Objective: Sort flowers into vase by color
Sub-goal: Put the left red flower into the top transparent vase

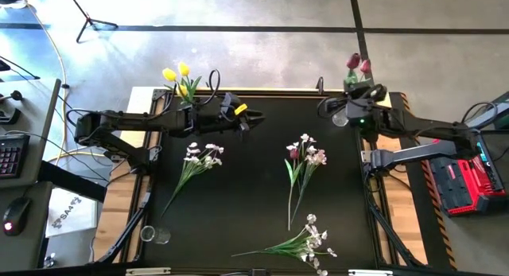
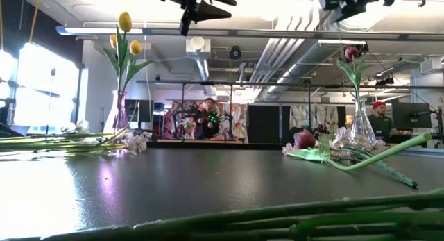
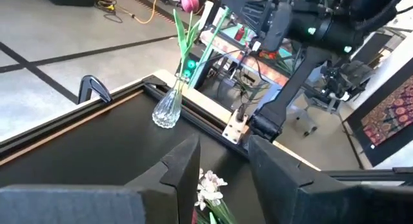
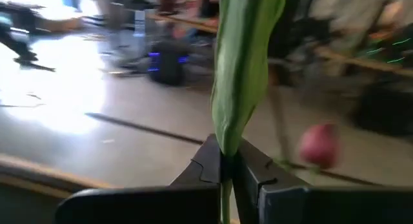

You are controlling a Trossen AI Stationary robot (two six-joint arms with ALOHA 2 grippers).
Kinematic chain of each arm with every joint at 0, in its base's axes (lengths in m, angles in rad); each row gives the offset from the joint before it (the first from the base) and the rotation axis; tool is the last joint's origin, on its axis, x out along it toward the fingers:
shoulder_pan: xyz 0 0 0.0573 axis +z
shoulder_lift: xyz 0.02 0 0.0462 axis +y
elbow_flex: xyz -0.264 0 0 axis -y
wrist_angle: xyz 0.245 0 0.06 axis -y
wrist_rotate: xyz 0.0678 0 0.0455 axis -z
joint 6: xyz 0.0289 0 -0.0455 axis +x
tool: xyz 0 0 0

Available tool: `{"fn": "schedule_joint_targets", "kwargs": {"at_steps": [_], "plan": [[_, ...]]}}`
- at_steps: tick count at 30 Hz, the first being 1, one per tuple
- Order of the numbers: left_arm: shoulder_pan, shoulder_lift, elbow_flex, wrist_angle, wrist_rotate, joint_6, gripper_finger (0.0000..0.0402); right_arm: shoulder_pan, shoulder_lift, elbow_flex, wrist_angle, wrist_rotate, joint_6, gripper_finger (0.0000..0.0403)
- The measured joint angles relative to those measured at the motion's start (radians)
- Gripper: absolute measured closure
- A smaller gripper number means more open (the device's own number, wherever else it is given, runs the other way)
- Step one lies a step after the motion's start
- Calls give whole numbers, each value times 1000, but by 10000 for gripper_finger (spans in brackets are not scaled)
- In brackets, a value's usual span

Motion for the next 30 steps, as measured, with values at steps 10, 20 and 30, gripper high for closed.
{"fn": "schedule_joint_targets", "kwargs": {"at_steps": [10,20,30], "plan": [[0,0,0,1,-17,0,280,-88,2,-1,-213,104,231,402],[0,0,0,1,-17,0,280,-121,-4,-1,-127,180,247,403],[1,0,0,1,-17,7,280,-238,22,-1,-159,179,393,403]]}}
